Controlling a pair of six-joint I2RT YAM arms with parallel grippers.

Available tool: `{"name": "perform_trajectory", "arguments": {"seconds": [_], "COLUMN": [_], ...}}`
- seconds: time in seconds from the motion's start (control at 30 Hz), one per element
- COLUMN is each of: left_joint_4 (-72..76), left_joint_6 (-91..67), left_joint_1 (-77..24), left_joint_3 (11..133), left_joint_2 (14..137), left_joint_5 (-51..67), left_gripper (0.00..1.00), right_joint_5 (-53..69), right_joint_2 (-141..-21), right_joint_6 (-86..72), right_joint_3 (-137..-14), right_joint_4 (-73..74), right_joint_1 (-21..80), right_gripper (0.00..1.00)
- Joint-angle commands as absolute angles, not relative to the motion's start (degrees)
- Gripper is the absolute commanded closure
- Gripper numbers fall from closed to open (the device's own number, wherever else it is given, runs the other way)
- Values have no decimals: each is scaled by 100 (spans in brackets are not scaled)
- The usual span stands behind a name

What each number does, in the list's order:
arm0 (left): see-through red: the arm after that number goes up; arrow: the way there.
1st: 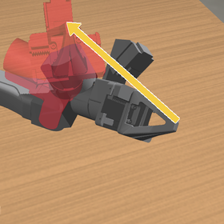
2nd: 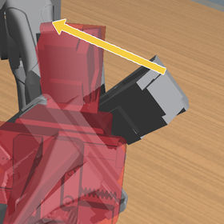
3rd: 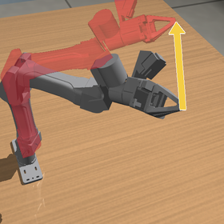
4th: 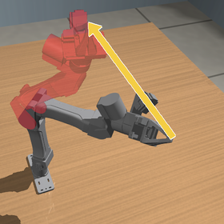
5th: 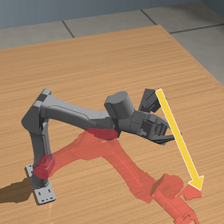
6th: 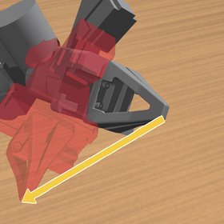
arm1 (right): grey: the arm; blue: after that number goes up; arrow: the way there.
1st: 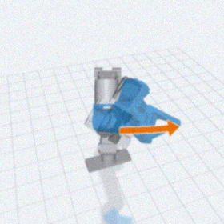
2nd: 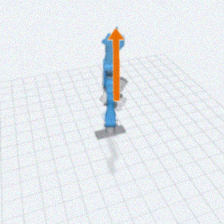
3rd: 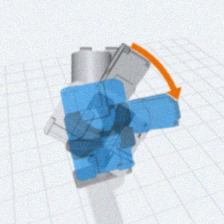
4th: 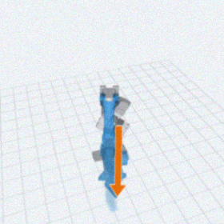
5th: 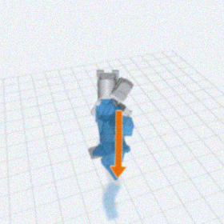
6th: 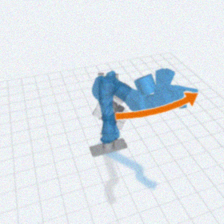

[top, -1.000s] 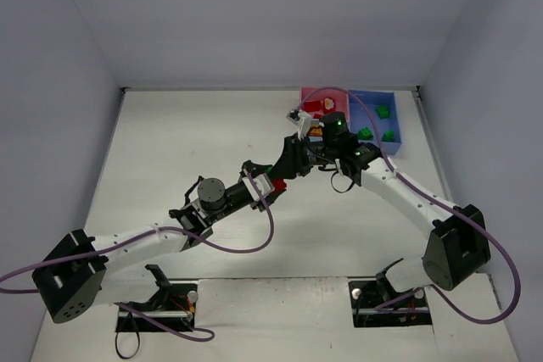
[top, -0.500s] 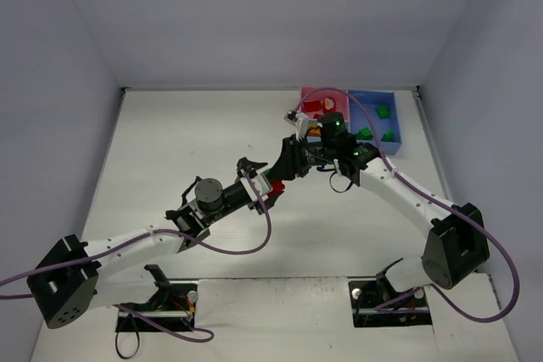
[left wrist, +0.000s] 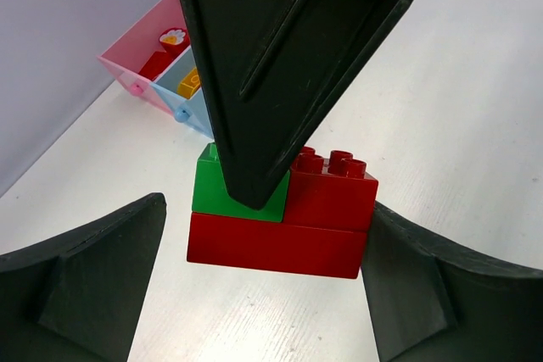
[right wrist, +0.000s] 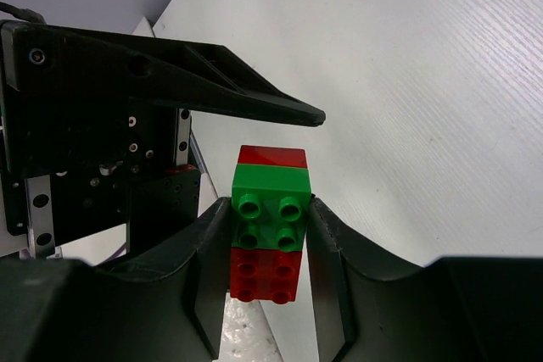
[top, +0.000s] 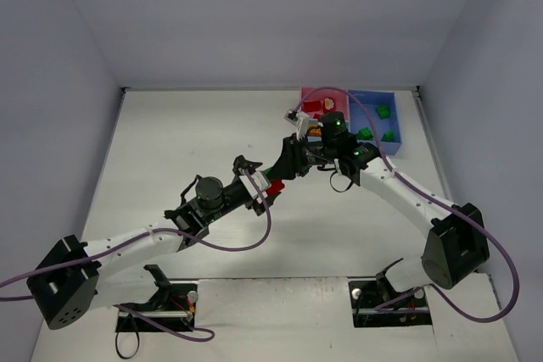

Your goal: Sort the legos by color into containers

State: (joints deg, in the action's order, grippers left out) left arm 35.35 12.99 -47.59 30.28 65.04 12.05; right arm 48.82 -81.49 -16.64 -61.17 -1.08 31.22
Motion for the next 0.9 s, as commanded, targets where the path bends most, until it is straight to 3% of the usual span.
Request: {"name": "perform_trajectory", "arguments": {"seconds": [0.0,0.3,0.4,0.43,0.6,0.67,0.87], "left_joint_4": [3727,3691,3718,3744,3806,3849,3885], "left_joint_6": [1292,1389,1362,1310,1204,1169,1046], "left_joint_1": [-4685,-4685,-4658,-4650,-4535,-4509,-4412], "left_joint_3": [3357,3401,3393,3393,3358,3331,3191], "left_joint_2": [6434,6521,6574,6600,6627,6618,6583], "left_joint_5": [1081,1195,1292,1318,1599,1652,1775], "left_gripper": [16,18,31,45,75,81,86], "right_joint_5": [5045,5089,5071,5063,5036,5001,4975], "right_joint_2": [-8139,-8183,-8191,-8191,-8209,-8209,-8104], "right_joint_6": [-1635,-1626,-1608,-1600,-1556,-1529,-1477], "right_joint_3": [-6293,-6337,-6346,-6354,-6416,-6425,-6504], "right_joint_4": [-387,-387,-387,-387,-378,-360,-299], "right_joint_1": [3155,3155,3155,3155,3155,3147,3033], "right_gripper": [100,100,100,100,100,100,100]}}
